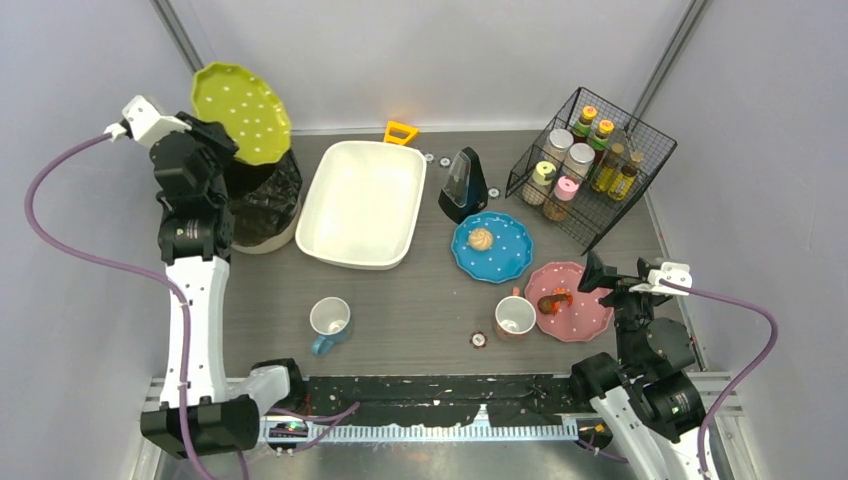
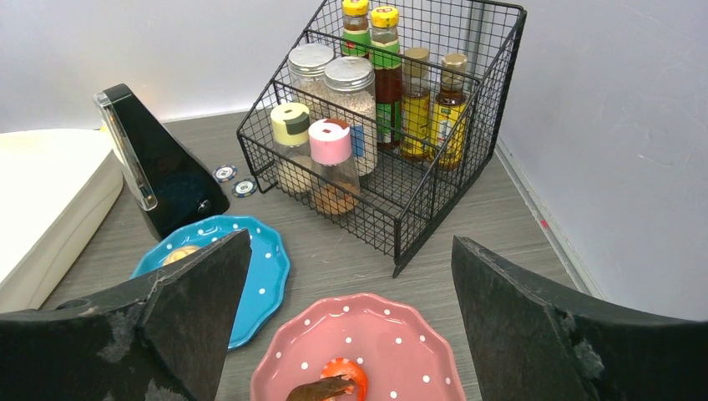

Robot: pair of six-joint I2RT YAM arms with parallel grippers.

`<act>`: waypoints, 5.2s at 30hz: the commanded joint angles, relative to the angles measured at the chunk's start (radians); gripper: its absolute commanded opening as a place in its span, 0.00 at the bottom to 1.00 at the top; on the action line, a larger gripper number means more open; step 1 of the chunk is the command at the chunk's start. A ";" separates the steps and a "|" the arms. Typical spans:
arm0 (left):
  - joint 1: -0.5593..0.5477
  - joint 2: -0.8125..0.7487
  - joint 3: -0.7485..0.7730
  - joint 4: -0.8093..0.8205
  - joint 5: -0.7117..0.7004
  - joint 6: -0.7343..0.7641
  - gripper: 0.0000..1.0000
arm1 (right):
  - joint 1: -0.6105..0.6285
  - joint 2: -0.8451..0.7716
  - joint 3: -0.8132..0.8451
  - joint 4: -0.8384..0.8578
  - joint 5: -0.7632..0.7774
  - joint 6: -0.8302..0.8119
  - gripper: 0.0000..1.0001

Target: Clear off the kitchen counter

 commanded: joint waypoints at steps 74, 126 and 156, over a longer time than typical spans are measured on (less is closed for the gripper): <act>-0.446 0.939 0.212 -0.191 0.023 -0.326 0.77 | 0.009 -0.187 -0.028 0.060 -0.007 -0.014 0.95; -0.527 -0.229 -0.338 -0.482 0.178 0.142 1.00 | 0.001 1.009 0.273 0.074 -0.452 0.317 0.98; -0.526 -0.520 -0.565 -0.346 0.034 0.287 1.00 | -0.124 1.620 0.311 0.353 -0.451 0.419 0.40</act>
